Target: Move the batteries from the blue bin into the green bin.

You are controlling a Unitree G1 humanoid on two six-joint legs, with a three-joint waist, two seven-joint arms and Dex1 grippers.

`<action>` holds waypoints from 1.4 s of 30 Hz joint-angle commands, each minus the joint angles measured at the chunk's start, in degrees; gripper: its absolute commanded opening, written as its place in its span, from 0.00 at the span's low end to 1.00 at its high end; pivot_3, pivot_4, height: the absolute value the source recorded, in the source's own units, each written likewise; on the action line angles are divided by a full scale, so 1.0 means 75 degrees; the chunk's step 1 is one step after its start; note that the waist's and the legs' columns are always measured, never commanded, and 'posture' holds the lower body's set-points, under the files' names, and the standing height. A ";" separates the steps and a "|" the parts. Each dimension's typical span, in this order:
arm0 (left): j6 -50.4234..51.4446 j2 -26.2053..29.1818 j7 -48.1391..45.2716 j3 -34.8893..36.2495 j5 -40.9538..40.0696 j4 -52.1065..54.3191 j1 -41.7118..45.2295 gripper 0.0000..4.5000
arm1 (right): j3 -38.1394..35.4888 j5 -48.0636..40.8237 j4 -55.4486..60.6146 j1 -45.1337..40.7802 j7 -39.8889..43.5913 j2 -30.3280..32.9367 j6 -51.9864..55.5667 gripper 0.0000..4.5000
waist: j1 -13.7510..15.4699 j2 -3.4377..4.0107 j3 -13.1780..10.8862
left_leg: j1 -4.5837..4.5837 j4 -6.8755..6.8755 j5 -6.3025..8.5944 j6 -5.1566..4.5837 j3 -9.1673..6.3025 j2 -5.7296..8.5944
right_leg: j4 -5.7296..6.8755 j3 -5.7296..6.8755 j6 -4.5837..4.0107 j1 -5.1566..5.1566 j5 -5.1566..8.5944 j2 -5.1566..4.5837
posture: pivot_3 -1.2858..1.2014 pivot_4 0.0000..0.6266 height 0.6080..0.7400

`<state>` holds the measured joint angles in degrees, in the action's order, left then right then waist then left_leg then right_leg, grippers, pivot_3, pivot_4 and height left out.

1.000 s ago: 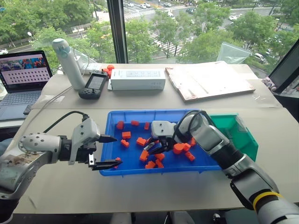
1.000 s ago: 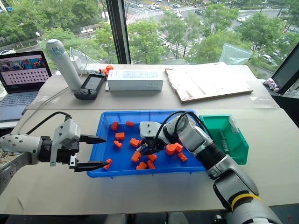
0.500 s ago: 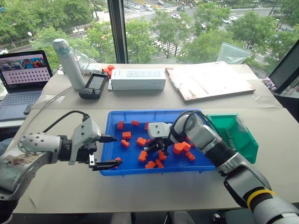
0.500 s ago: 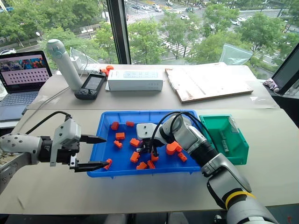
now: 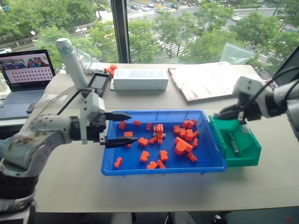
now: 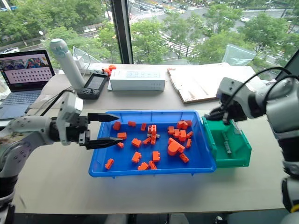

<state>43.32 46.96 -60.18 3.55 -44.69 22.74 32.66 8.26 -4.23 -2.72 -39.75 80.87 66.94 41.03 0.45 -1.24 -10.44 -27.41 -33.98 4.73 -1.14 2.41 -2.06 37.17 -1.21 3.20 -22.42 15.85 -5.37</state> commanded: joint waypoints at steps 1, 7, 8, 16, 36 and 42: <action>-0.0109 -0.0232 -0.0303 -0.0330 0.0003 -0.0325 0.0525 1.00 | -0.0763 -0.0206 0.0352 0.0695 -0.0424 0.0263 0.0020 0.06 | -0.0049 0.0003 0.0001 | 0.0005 0.0000 -0.0001 -0.0003 0.0004 -0.0001 | 0.0000 -0.0004 0.0001 0.0001 0.0000 0.0002 | 0.52 0.24 0.94; -0.0234 -0.0376 -0.0646 -0.0753 0.0320 -0.0666 0.0881 1.00 | -0.1055 0.0049 0.0377 0.1652 -0.1558 0.0030 -0.0512 0.28 | -0.0136 0.0004 0.0001 | 0.0013 -0.0007 -0.0002 -0.0003 0.0003 -0.0006 | 0.0003 -0.0008 0.0006 0.0010 -0.0001 0.0013 | 0.52 0.24 0.94; -0.0266 -0.0305 -0.0711 -0.0796 0.0414 -0.0663 0.0843 1.00 | -0.1108 0.0011 0.0416 0.1600 -0.1593 0.0060 -0.0512 0.33 | -0.0141 0.0009 -0.0002 | 0.0013 -0.0007 -0.0002 -0.0004 0.0005 -0.0003 | 0.0002 -0.0012 0.0008 0.0009 -0.0002 0.0009 | 0.52 0.24 0.94; -0.0656 0.0543 -0.1020 -0.0815 0.1231 -0.0551 0.0256 1.00 | -0.0164 -0.0095 0.0811 -0.0499 -0.1762 -0.1210 -0.0779 0.71 | -0.0239 0.0013 -0.0004 | 0.0014 -0.0007 0.0001 0.0000 0.0012 -0.0014 | -0.0003 -0.0019 0.0007 0.0002 -0.0004 0.0014 | 0.52 0.24 0.94; -0.0234 0.1534 -0.0313 0.0457 0.1467 0.0693 -0.1928 1.00 | 0.1491 0.0108 -0.0843 -0.1490 -0.2890 -0.5102 -0.0924 0.71 | 0.0006 0.0010 -0.0004 | -0.0031 -0.0019 0.0029 0.0056 0.0005 -0.0020 | 0.0013 0.0017 0.0003 -0.0030 -0.0015 0.0014 | 0.52 0.24 0.94; -0.0147 0.1508 -0.0160 0.0537 0.1340 0.0903 -0.2114 1.00 | 0.1573 0.0214 -0.1168 -0.1418 -0.2905 -0.5202 -0.1035 0.54 | -0.0029 0.0010 -0.0004 | -0.0032 -0.0018 0.0024 0.0049 0.0007 -0.0028 | 0.0021 0.0016 0.0001 -0.0034 -0.0015 0.0023 | 0.52 0.24 0.94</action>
<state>42.27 57.78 -61.86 5.69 -33.81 27.43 16.98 20.89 -2.57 -12.14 -49.31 59.11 28.08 34.80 0.23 -1.17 -10.47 -27.65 -34.12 4.91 -0.77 2.46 -2.27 37.33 -1.09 3.21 -22.67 15.73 -5.19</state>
